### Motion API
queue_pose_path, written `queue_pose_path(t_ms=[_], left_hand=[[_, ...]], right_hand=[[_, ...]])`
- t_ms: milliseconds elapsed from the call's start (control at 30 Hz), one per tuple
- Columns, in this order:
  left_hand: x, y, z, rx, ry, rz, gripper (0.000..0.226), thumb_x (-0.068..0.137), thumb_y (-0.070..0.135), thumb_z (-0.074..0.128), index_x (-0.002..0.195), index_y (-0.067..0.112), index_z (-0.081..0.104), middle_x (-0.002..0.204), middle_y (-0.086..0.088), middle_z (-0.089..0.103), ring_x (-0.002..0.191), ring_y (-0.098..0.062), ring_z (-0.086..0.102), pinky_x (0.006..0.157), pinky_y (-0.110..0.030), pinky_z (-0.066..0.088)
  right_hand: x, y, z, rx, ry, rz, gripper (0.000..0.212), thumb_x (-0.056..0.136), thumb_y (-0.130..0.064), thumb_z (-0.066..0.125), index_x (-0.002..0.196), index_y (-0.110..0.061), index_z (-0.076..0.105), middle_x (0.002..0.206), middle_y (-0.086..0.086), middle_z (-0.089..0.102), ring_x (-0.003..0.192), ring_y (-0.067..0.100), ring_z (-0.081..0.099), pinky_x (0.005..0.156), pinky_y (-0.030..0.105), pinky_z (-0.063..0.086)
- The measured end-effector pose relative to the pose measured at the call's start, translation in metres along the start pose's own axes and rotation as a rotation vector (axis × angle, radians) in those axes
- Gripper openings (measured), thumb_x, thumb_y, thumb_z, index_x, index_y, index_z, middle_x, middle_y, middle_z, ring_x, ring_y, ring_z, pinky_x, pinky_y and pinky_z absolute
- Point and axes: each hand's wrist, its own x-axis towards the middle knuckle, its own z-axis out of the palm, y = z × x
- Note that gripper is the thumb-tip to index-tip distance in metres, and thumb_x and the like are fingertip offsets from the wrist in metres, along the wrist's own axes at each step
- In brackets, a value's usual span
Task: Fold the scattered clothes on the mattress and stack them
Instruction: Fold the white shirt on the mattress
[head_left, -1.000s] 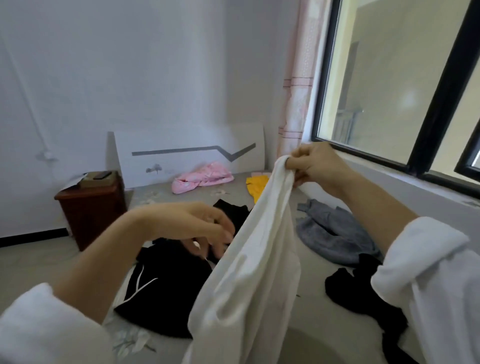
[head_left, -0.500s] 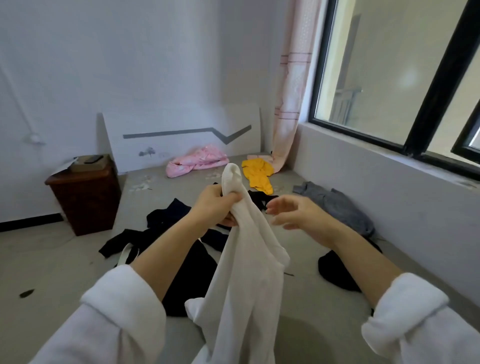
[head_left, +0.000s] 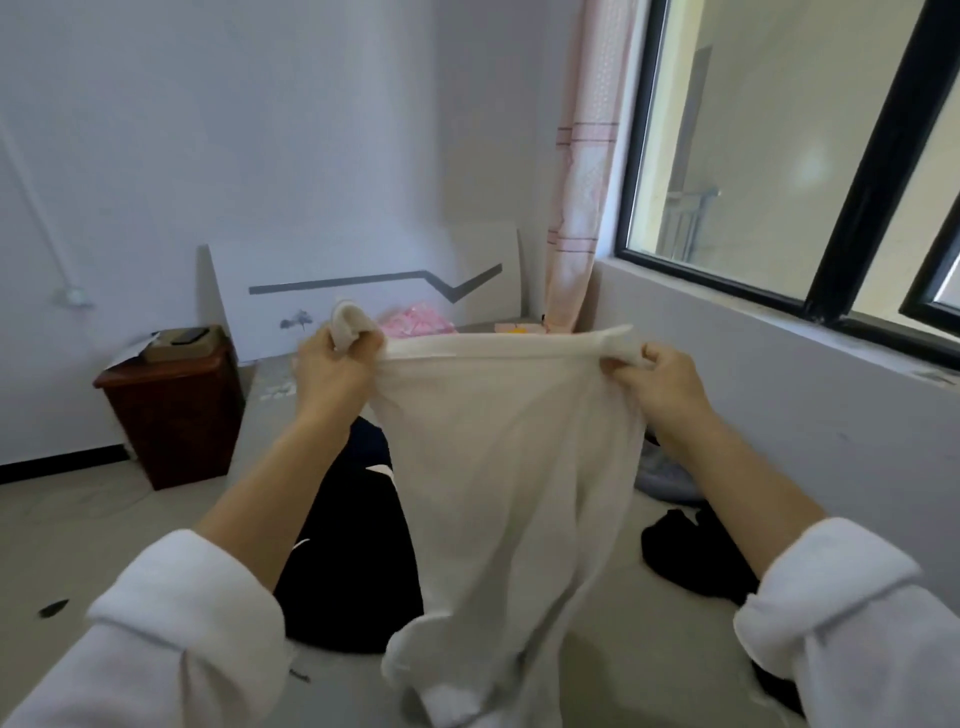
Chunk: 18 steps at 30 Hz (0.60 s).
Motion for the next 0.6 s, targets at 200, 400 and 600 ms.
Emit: queue_pose_path(t_ms=[200, 400, 600], left_hand=[[0.000, 0.023, -0.026, -0.042, -0.060, 0.160, 0.027, 0.096, 0.035, 0.052, 0.083, 0.012, 0.058, 0.072, 0.005, 0.049, 0.066, -0.007, 0.045, 0.059, -0.021, 0.034], [-0.001, 0.039, -0.049, 0.305, -0.323, 0.323, 0.043, 0.074, 0.068, 0.048, 0.084, 0.029, 0.062, 0.082, 0.013, 0.063, 0.074, -0.005, 0.059, 0.067, -0.025, 0.044], [0.003, 0.042, -0.071, 0.447, -0.826, 0.052, 0.011, 0.075, 0.024, 0.079, 0.083, 0.017, 0.076, 0.084, -0.006, 0.075, 0.081, -0.023, 0.072, 0.066, -0.028, 0.053]], right_hand=[[0.006, -0.044, -0.006, -0.140, -0.084, -0.266, 0.019, 0.098, -0.027, 0.051, 0.084, -0.019, 0.061, 0.077, -0.005, 0.060, 0.060, -0.005, 0.051, 0.056, 0.006, 0.039], [0.004, -0.080, -0.032, -0.175, -0.112, -0.311, 0.021, 0.094, -0.034, 0.057, 0.079, -0.021, 0.065, 0.070, -0.011, 0.059, 0.055, -0.006, 0.051, 0.053, 0.008, 0.039], [0.002, -0.073, -0.053, -0.791, -0.633, -0.066, 0.031, 0.065, -0.035, 0.086, 0.087, -0.024, 0.068, 0.081, -0.008, 0.072, 0.076, 0.007, 0.067, 0.067, 0.024, 0.052]])
